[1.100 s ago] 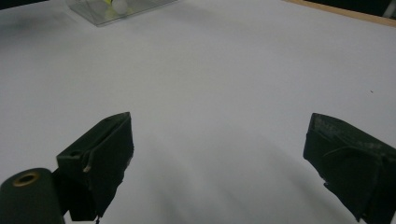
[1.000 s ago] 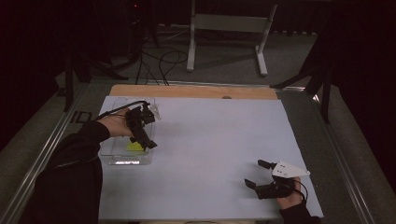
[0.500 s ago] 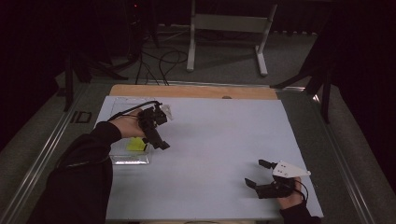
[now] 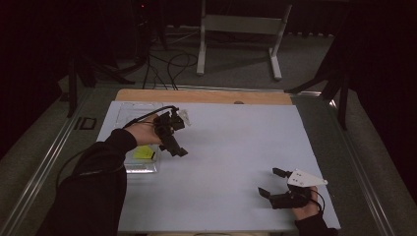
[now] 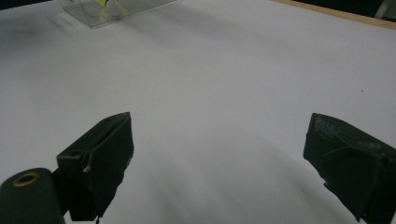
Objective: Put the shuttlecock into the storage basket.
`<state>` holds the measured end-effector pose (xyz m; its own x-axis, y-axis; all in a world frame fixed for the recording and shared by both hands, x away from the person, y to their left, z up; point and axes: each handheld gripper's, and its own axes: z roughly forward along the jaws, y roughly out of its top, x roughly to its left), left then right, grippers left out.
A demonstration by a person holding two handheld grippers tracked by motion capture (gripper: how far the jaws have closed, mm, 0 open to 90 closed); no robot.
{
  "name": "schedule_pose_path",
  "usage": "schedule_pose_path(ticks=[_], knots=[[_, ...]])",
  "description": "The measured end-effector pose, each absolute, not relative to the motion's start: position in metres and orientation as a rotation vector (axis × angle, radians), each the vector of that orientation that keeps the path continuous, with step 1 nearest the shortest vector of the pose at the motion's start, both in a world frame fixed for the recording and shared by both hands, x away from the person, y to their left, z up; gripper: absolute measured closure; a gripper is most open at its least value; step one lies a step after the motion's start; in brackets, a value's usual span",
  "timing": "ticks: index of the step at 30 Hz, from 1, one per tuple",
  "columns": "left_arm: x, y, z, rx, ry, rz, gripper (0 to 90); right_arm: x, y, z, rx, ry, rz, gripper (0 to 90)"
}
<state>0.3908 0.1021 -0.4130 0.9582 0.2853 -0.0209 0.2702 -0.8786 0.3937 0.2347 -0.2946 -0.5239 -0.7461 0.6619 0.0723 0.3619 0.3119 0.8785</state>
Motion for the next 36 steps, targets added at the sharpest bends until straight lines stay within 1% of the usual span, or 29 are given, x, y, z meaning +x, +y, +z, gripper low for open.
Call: schedule_pose_path(ticks=[3,6,9,11,16,18,22,26,36], knots=[[0.392,0.099,-0.413,2.685,0.441,0.088,0.2,0.235,-0.294,-0.524,0.928,2.283,1.406,8.5],[0.392,0.096,-0.413,2.655,0.466,0.08,0.2,0.235,-0.294,-0.524,0.928,2.283,1.406,8.5],[0.39,0.093,-0.416,2.641,0.457,0.06,0.2,0.235,-0.295,-0.524,0.924,2.282,1.404,8.5],[0.388,0.091,-0.419,2.644,0.444,0.068,0.2,0.234,-0.295,-0.524,0.932,2.28,1.409,8.5],[0.383,0.087,-0.424,2.595,0.444,0.028,0.2,0.235,-0.295,-0.524,0.925,2.282,1.404,8.6],[0.379,0.085,-0.426,2.607,0.432,0.04,0.2,0.234,-0.295,-0.524,0.928,2.281,1.408,8.5],[0.372,0.083,-0.431,2.581,0.427,0.002,0.2,0.234,-0.295,-0.524,0.925,2.282,1.405,8.5],[0.365,0.083,-0.435,2.574,0.424,0.03,0.2,0.234,-0.294,-0.523,0.923,2.283,1.405,8.5],[0.348,0.089,-0.448,2.571,0.461,0.007,0.2,0.234,-0.294,-0.523,0.927,2.281,1.404,8.5]])
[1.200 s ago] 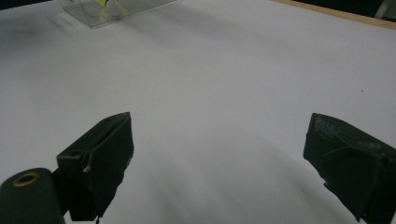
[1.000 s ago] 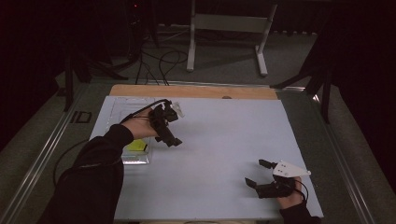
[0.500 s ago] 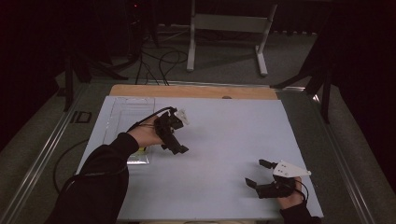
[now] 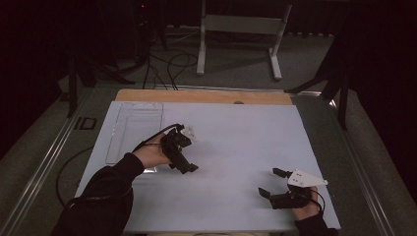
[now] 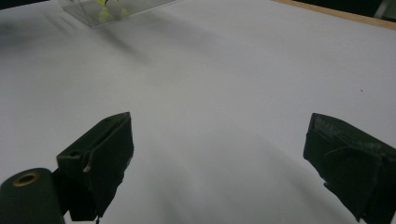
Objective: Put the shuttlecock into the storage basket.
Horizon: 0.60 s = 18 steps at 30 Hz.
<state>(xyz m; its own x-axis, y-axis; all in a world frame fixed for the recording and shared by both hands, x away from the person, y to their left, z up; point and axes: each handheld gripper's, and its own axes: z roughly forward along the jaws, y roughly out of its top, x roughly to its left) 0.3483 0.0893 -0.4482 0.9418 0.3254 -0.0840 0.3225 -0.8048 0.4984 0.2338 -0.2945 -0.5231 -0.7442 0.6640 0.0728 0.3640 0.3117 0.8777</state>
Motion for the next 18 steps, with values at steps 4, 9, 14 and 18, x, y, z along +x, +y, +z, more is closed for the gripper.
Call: schedule_pose_path(ticks=[4,9,14,18], knots=[[0.343,0.094,-0.454,2.569,0.49,-0.016,0.2,0.234,-0.294,-0.523,0.928,2.281,1.403,8.5],[0.335,0.1,-0.463,2.567,0.503,-0.02,0.2,0.233,-0.294,-0.523,0.932,2.282,1.402,8.6],[0.326,0.108,-0.47,2.555,0.528,-0.018,0.2,0.234,-0.294,-0.523,0.928,2.283,1.404,8.5],[0.319,0.114,-0.475,2.552,0.542,-0.011,0.2,0.233,-0.294,-0.523,0.933,2.282,1.402,8.5]])
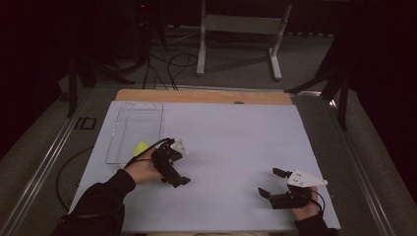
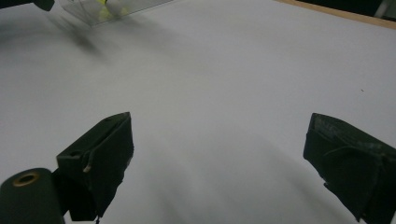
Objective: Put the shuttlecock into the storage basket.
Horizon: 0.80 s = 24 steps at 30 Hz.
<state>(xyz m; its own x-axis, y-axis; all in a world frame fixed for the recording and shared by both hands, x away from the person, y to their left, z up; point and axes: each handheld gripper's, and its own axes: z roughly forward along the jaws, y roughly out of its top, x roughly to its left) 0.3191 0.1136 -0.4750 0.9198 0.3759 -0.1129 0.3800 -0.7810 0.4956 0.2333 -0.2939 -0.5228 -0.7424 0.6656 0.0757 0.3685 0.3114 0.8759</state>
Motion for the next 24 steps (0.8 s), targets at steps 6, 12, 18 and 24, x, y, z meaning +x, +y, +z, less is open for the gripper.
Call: schedule_pose_path(ticks=[6,12,18,24], knots=[[0.304,0.122,-0.476,2.494,0.542,-0.011,0.2,0.233,-0.294,-0.523,0.931,2.282,1.401,8.5],[0.285,0.129,-0.478,2.474,0.524,0.005,0.2,0.233,-0.294,-0.522,0.927,2.283,1.399,8.5],[0.272,0.142,-0.482,2.442,0.547,0.004,0.2,0.233,-0.294,-0.522,0.928,2.282,1.398,8.6],[0.258,0.155,-0.486,2.422,0.56,0.022,0.2,0.233,-0.294,-0.522,0.929,2.283,1.399,8.5]])
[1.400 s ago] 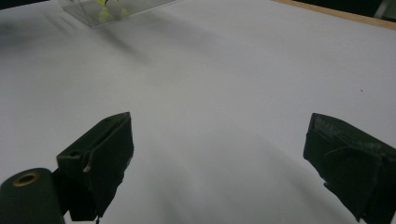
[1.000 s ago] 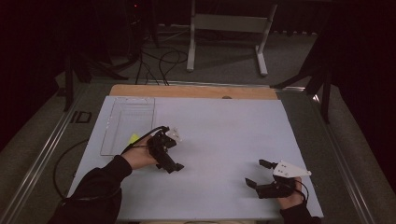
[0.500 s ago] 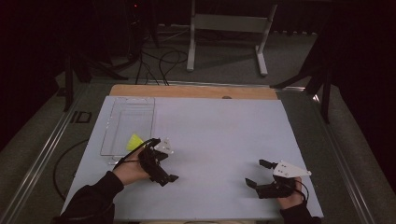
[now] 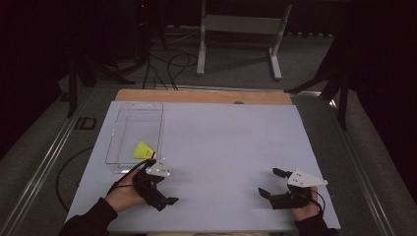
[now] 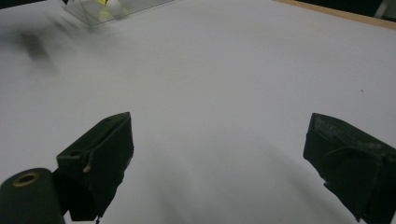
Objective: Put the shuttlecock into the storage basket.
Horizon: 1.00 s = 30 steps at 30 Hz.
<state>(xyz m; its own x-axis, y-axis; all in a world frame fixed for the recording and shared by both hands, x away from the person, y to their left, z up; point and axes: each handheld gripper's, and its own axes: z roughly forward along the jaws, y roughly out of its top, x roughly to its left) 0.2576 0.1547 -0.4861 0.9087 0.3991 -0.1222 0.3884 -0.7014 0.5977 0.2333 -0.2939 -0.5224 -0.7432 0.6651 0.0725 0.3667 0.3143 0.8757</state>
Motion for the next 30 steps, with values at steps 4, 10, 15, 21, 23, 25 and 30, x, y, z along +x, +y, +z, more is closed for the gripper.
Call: schedule_pose_path(ticks=[4,10,15,21,23,25,30], knots=[[0.251,0.164,-0.49,2.388,0.575,0.034,0.2,0.233,-0.294,-0.522,0.929,2.285,1.396,8.5],[0.244,0.178,-0.496,2.349,0.595,0.036,0.3,0.233,-0.293,-0.523,0.932,2.289,1.399,8.5],[0.239,0.189,-0.502,2.302,0.605,0.035,0.2,0.233,-0.293,-0.523,0.931,2.293,1.403,8.5],[0.235,0.199,-0.509,2.261,0.613,0.028,0.2,0.233,-0.293,-0.523,0.93,2.292,1.402,8.5],[0.234,0.203,-0.511,2.244,0.629,0.037,0.2,0.233,-0.293,-0.523,0.931,2.291,1.403,8.5],[0.233,0.207,-0.514,2.227,0.65,0.041,0.2,0.233,-0.293,-0.523,0.933,2.291,1.402,8.5],[0.227,0.216,-0.518,2.181,0.684,0.058,0.3,0.233,-0.293,-0.523,0.933,2.291,1.4,8.5]])
